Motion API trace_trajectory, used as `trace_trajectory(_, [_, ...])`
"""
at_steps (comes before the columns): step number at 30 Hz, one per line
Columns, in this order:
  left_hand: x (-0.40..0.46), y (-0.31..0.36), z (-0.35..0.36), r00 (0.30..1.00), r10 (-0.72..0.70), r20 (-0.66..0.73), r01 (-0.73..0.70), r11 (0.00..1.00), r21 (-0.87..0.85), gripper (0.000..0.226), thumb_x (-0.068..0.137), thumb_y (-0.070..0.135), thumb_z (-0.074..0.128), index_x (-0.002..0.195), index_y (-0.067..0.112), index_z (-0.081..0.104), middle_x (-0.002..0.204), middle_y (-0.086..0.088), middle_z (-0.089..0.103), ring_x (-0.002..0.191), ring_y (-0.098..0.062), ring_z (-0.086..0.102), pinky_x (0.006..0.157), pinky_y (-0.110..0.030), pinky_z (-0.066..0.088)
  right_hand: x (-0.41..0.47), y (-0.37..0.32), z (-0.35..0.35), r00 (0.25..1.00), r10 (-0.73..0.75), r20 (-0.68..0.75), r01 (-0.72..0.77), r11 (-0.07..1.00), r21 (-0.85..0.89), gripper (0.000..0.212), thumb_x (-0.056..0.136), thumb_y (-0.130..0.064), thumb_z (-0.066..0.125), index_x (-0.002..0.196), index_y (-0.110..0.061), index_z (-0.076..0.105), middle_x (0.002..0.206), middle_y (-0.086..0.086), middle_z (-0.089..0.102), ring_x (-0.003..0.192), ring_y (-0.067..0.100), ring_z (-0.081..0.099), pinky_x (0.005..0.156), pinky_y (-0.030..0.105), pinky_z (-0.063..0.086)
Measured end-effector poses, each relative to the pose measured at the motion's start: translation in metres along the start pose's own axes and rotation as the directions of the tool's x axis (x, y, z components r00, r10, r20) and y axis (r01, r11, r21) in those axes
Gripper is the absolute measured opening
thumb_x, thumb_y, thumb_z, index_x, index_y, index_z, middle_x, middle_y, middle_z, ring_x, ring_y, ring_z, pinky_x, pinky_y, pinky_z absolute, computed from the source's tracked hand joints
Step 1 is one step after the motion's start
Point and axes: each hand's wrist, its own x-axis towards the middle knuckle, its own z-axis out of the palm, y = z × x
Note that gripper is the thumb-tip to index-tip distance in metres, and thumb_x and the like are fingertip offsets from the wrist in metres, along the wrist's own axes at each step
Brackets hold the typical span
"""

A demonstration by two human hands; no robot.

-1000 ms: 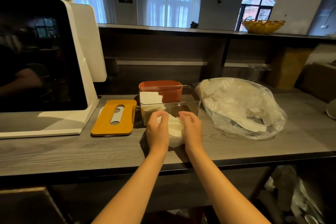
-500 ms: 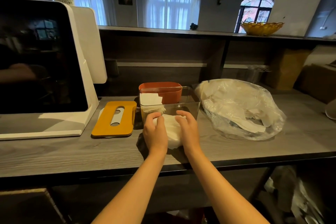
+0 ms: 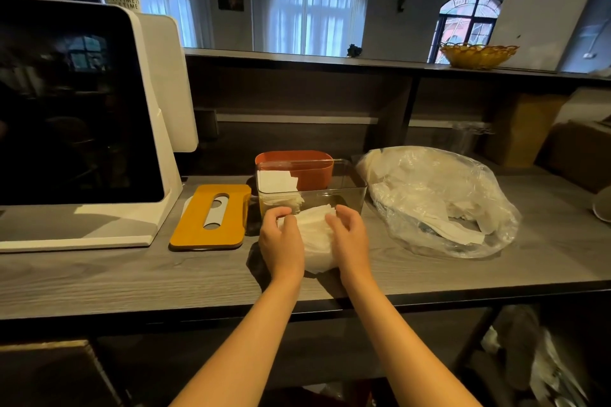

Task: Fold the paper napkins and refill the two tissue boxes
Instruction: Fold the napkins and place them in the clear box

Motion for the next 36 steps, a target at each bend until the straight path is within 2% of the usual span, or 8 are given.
trace_trajectory(8, [-0.001, -0.003, -0.001, 0.999, 0.014, 0.044, -0.012, 0.999, -0.034, 0.015, 0.096, 0.013, 0.055, 0.102, 0.017, 0.069, 0.101, 0.001, 0.067, 0.097, -0.016, 0.062, 0.071, -0.031, 0.054, 0.003, -0.002, 0.002, 0.999, 0.038, -0.018, -0.037, 0.999, 0.015, 0.035, 0.095, -0.021, 0.060, 0.129, -0.023, 0.055, 0.117, -0.004, 0.057, 0.098, 0.010, 0.060, 0.074, 0.025, 0.054])
trace_trajectory(13, [-0.002, -0.003, -0.001, 0.999, 0.022, 0.032, -0.021, 0.999, -0.033, 0.013, 0.099, 0.022, 0.057, 0.106, 0.019, 0.067, 0.104, 0.002, 0.067, 0.097, -0.016, 0.063, 0.076, -0.033, 0.057, 0.002, -0.001, 0.005, 0.999, 0.007, 0.032, -0.005, 0.997, -0.072, 0.031, 0.095, -0.020, 0.061, 0.126, -0.021, 0.059, 0.116, -0.005, 0.058, 0.104, 0.014, 0.059, 0.086, 0.035, 0.057])
trace_trajectory(16, [-0.002, -0.004, -0.003, 1.000, 0.023, 0.006, -0.023, 0.999, -0.047, 0.013, 0.100, 0.020, 0.055, 0.104, 0.018, 0.067, 0.101, 0.004, 0.067, 0.098, -0.016, 0.063, 0.078, -0.030, 0.054, 0.003, -0.001, 0.005, 0.997, 0.050, -0.063, -0.052, 0.998, -0.040, 0.013, 0.095, -0.021, 0.058, 0.107, -0.023, 0.065, 0.110, -0.002, 0.065, 0.098, 0.013, 0.061, 0.084, 0.035, 0.054])
trace_trajectory(21, [-0.003, -0.003, -0.002, 0.993, 0.054, 0.106, -0.063, 0.994, 0.091, 0.014, 0.101, 0.026, 0.056, 0.105, 0.020, 0.067, 0.104, 0.002, 0.066, 0.095, -0.014, 0.061, 0.065, -0.023, 0.049, 0.001, -0.002, 0.007, 0.997, -0.044, 0.067, 0.051, 0.992, -0.115, 0.013, 0.093, -0.022, 0.064, 0.104, -0.016, 0.064, 0.101, -0.002, 0.065, 0.094, 0.012, 0.062, 0.073, 0.026, 0.052])
trace_trajectory(25, [-0.005, 0.000, -0.003, 0.998, 0.030, 0.062, -0.036, 0.995, 0.095, 0.019, 0.101, 0.022, 0.052, 0.102, 0.015, 0.070, 0.097, 0.000, 0.066, 0.094, -0.016, 0.061, 0.063, -0.022, 0.044, 0.001, -0.003, 0.005, 0.990, 0.015, -0.138, -0.026, 0.996, -0.080, 0.010, 0.097, -0.020, 0.055, 0.101, -0.019, 0.064, 0.096, -0.005, 0.064, 0.090, 0.013, 0.060, 0.067, 0.022, 0.045])
trace_trajectory(29, [-0.004, 0.001, -0.005, 0.987, 0.024, 0.160, -0.049, 0.987, 0.154, 0.022, 0.104, 0.023, 0.047, 0.102, 0.018, 0.068, 0.100, -0.002, 0.066, 0.094, -0.018, 0.062, 0.061, -0.022, 0.044, -0.001, -0.006, 0.006, 0.998, -0.052, 0.024, 0.055, 0.989, -0.139, 0.013, 0.097, -0.022, 0.057, 0.103, -0.016, 0.067, 0.095, -0.005, 0.066, 0.086, 0.007, 0.062, 0.061, 0.012, 0.045])
trace_trajectory(32, [-0.003, 0.004, -0.019, 0.915, 0.109, 0.389, -0.183, 0.970, 0.159, 0.023, 0.103, 0.028, 0.048, 0.100, 0.019, 0.068, 0.098, 0.002, 0.066, 0.094, -0.013, 0.061, 0.065, -0.019, 0.044, 0.001, -0.005, 0.009, 0.994, -0.087, -0.065, 0.069, 0.969, -0.239, 0.025, 0.098, -0.023, 0.054, 0.082, -0.012, 0.071, 0.077, 0.001, 0.067, 0.073, 0.011, 0.061, 0.058, 0.024, 0.043])
trace_trajectory(36, [-0.002, 0.002, -0.046, 0.625, 0.130, 0.770, -0.464, 0.854, 0.233, 0.050, 0.092, 0.051, 0.054, 0.139, 0.032, 0.050, 0.134, 0.011, 0.054, 0.117, -0.006, 0.051, 0.094, -0.026, 0.049, 0.003, -0.004, 0.001, 0.947, -0.093, -0.307, 0.006, 0.962, -0.273, 0.045, 0.101, -0.028, 0.047, 0.062, -0.009, 0.058, 0.058, 0.005, 0.056, 0.055, 0.015, 0.049, 0.054, 0.030, 0.036])
